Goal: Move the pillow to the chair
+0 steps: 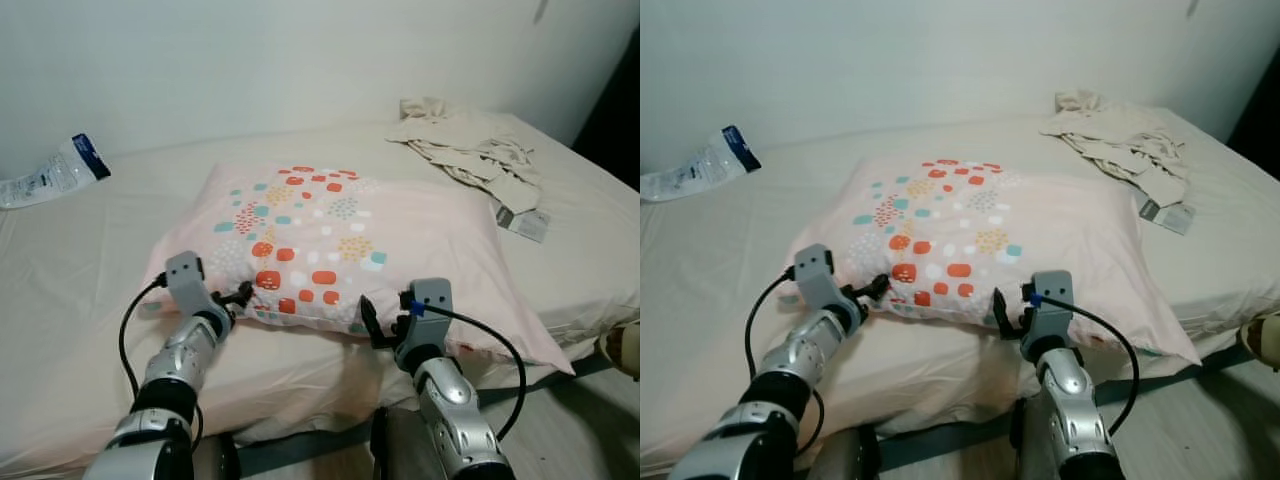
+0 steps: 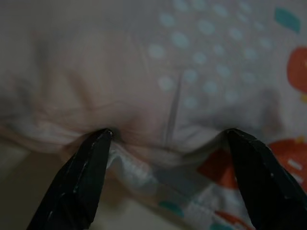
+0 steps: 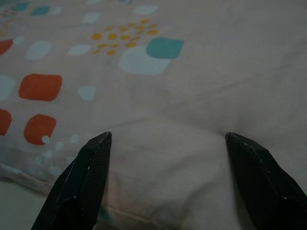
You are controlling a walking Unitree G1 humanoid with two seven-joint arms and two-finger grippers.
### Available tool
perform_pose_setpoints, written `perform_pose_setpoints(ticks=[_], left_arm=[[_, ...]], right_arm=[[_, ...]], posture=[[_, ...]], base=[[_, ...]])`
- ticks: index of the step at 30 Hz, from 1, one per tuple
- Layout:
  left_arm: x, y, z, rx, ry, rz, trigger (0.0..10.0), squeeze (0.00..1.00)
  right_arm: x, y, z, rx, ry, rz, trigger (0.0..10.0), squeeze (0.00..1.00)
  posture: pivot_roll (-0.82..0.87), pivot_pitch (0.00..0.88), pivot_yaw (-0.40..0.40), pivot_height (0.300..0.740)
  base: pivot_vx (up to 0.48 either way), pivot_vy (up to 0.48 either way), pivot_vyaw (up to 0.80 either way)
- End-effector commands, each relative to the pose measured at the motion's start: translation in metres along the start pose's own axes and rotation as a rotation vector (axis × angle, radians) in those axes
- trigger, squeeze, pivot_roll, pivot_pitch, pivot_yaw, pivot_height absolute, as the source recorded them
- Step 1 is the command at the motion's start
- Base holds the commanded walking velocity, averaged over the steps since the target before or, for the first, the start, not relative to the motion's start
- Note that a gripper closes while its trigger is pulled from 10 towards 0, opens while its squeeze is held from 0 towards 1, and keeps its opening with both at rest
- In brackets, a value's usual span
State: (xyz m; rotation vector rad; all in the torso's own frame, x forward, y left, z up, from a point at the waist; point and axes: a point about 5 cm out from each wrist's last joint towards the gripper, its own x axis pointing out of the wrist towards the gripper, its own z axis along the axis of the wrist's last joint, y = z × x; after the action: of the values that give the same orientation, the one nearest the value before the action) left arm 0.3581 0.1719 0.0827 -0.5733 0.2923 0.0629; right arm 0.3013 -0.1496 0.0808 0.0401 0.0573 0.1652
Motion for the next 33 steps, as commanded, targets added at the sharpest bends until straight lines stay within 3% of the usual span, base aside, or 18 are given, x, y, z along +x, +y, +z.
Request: perform_pose_setpoints(ticks=[1, 4, 5, 8, 11, 14, 17, 19, 20, 22, 23, 24, 25, 29, 33], left_arm=[[0.000, 0.009, 0.005, -0.066, -0.004, 0.026, 10.0, 0.00], [0.000, 0.015, 0.014, -0.122, -0.029, 0.039, 10.0, 0.00], [-0.002, 0.016, 0.025, -0.058, -0.039, 0.002, 10.0, 0.00], [-0.003, 0.019, 0.027, -0.005, -0.021, 0.000, 10.0, 0.00], [-0.010, 0.041, 0.025, 0.182, 0.054, 0.070, 10.0, 0.00], [-0.014, 0.053, 0.025, 0.201, 0.059, 0.093, 10.0, 0.00], [-0.019, 0.068, 0.030, 0.145, -0.020, 0.146, 10.0, 0.00], [-0.019, 0.071, 0.034, 0.001, -0.085, 0.187, 10.0, 0.00], [-0.019, 0.071, 0.034, 0.001, -0.085, 0.187, 10.0, 0.00], [-0.017, 0.071, 0.034, -0.157, -0.117, 0.197, 10.0, 0.00], [-0.017, 0.071, 0.034, -0.157, -0.117, 0.197, 10.0, 0.00], [-0.013, 0.062, 0.033, -0.332, -0.135, 0.143, 10.0, 0.42], [-0.012, 0.059, 0.033, -0.398, -0.142, 0.124, 10.0, 1.00], [-0.008, 0.047, 0.039, -0.658, -0.194, 0.022, 10.0, 1.00], [-0.006, 0.043, 0.039, -0.697, -0.197, -0.005, 10.0, 1.00]], right_arm=[[-0.004, 0.002, -0.005, 0.024, 0.019, -0.003, 10.0, 0.00], [-0.008, 0.006, -0.005, 0.037, 0.019, 0.024, 10.0, 0.00], [-0.009, 0.007, -0.003, 0.024, 0.007, 0.035, 10.0, 0.00], [-0.010, 0.007, -0.002, 0.021, 0.005, 0.034, 10.0, 0.00], [-0.010, 0.007, -0.003, 0.023, 0.015, 0.030, 10.0, 0.00], [-0.010, 0.008, -0.003, 0.022, 0.016, 0.033, 10.0, 0.00], [-0.008, 0.010, -0.003, 0.021, 0.019, 0.042, 10.0, 0.00], [-0.006, 0.011, -0.001, 0.025, 0.018, 0.050, 10.0, 0.00], [-0.006, 0.011, -0.001, 0.025, 0.018, 0.050, 10.0, 0.00], [-0.004, 0.012, 0.000, 0.026, 0.019, 0.058, 10.0, 0.00], [-0.004, 0.012, 0.000, 0.026, 0.019, 0.058, 10.0, 0.00], [-0.003, 0.012, 0.000, 0.023, 0.022, 0.064, 10.0, 0.00], [-0.003, 0.012, 0.000, 0.022, 0.022, 0.065, 10.0, 0.00], [-0.006, 0.011, 0.001, 0.024, 0.022, 0.058, 10.0, 0.00], [-0.007, 0.010, 0.000, 0.024, 0.024, 0.057, 10.0, 0.00]], posture=[[-0.08, 0.167, 0.014, 0.558], [-0.08, 0.184, 0.034, 0.553], [-0.09, 0.189, 0.034, 0.543], [-0.09, 0.184, 0.034, 0.543], [-0.08, 0.181, 0.034, 0.543], [-0.07, 0.179, 0.029, 0.543], [-0.07, 0.180, 0.021, 0.543], [-0.07, 0.181, 0.011, 0.543], [-0.07, 0.181, 0.011, 0.543], [-0.07, 0.182, 0.010, 0.543], [-0.07, 0.182, 0.010, 0.543], [-0.08, 0.182, 0.011, 0.543], [-0.08, 0.181, 0.013, 0.543], [-0.09, 0.183, 0.017, 0.543], [-0.09, 0.185, 0.018, 0.543]], base=[[0.000, 0.000, 0.00], [0.000, 0.000, 0.00], [0.000, 0.000, 0.00], [0.000, 0.000, 0.00], [0.000, 0.000, 0.00], [0.000, 0.000, 0.00], [0.000, 0.000, 0.00], [0.000, 0.000, 0.00], [0.000, 0.000, 0.00], [0.000, 0.000, 0.00], [0.000, 0.000, 0.00], [0.000, 0.000, 0.00], [0.000, 0.000, 0.00], [0.000, 0.000, 0.00], [0.000, 0.000, 0.00]])
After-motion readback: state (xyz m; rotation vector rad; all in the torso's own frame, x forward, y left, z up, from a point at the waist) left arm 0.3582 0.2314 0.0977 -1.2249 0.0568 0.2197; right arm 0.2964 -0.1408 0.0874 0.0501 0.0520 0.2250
